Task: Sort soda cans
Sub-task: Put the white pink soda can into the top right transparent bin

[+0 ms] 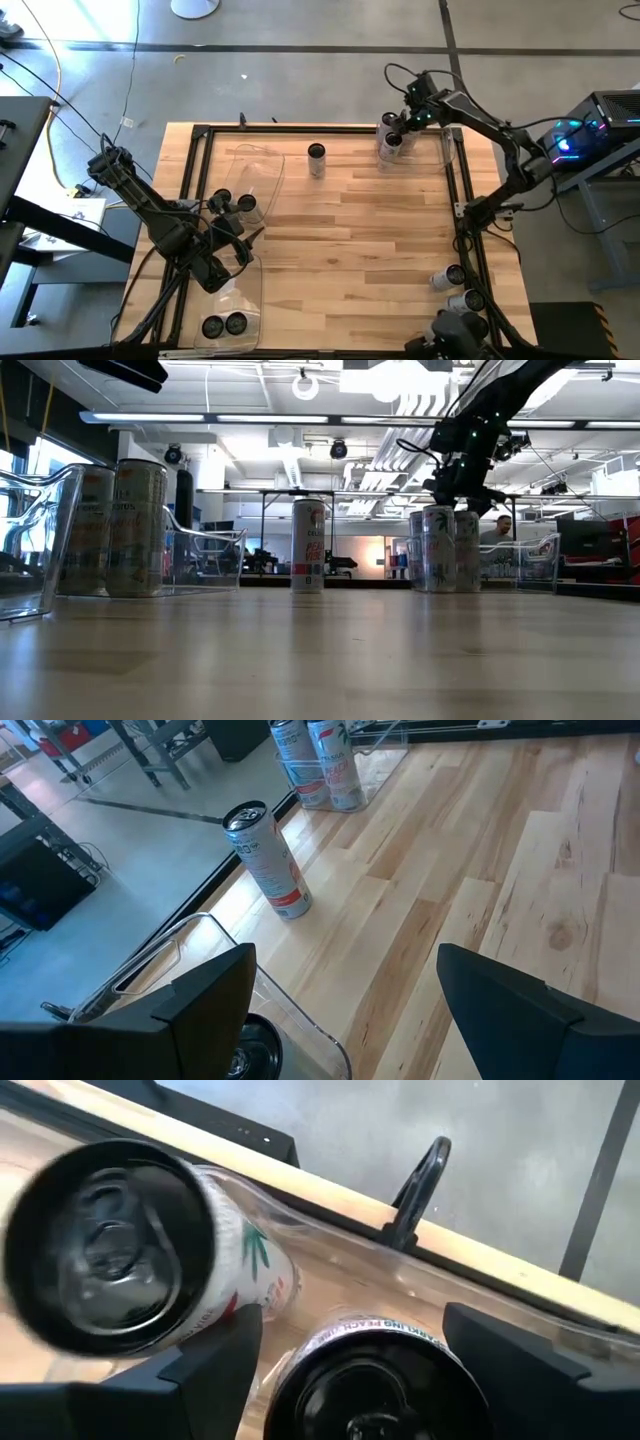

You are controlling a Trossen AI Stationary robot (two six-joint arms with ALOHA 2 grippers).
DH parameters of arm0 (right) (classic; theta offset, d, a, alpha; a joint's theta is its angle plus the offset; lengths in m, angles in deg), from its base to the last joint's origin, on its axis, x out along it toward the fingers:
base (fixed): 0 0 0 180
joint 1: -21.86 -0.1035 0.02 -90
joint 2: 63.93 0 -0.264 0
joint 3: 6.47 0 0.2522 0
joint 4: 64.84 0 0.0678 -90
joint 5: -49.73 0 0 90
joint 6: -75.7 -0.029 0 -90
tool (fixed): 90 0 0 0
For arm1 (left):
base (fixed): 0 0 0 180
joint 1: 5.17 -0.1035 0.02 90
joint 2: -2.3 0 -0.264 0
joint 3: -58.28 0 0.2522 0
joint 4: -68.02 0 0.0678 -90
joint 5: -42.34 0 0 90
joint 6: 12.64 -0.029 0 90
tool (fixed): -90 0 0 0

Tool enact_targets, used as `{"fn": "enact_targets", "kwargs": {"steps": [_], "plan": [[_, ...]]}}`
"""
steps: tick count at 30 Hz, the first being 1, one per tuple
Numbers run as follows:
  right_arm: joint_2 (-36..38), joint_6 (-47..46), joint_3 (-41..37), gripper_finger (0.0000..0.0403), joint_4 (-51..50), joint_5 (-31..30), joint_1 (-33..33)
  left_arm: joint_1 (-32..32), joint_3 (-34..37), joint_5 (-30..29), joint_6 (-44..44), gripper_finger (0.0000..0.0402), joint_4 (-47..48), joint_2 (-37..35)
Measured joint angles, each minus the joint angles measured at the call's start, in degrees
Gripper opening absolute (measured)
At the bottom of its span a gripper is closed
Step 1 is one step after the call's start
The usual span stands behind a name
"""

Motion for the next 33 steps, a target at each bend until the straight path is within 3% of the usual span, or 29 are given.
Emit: {"fn": "enact_targets", "kwargs": {"steps": [10, 15, 19, 24, 28, 33], "plan": [[8.1, 0.8, 5.4, 0.0309, -1.5, -2.3, -1.3, 0.0, 0.0, 0.0, 0.0, 0.0304, 0.0, 0.0], [14.7, 1.8, 5.8, 0.0309, 4.5, -5.3, -7.5, 0.0, 0.0, -0.3, 0.0, 0.0304, 0.0, 0.0], [16.9, 5.2, 5.8, 0.0309, 11.8, -0.8, -15.8, 0.0, 0.0, -1.0, -0.5, 0.0304, 0.0, 0.0], [14.0, 12.9, 5.8, 0.0309, 18.4, 13.2, -27.5, 0.0, 0.0, -1.0, -0.5, 0.0304, 0.0, 0.0], [7.8, 18.9, 5.8, 0.0309, 22.6, 14.6, -34.6, 0.0, 0.0, -1.1, -0.5, 0.0304, 0.0, 0.0], [-1.8, 27.9, 5.7, 0.0309, 27.6, 13.0, -38.1, 0.0, 0.0, -0.9, -0.5, 0.0304, 0.0, 0.0]]}}
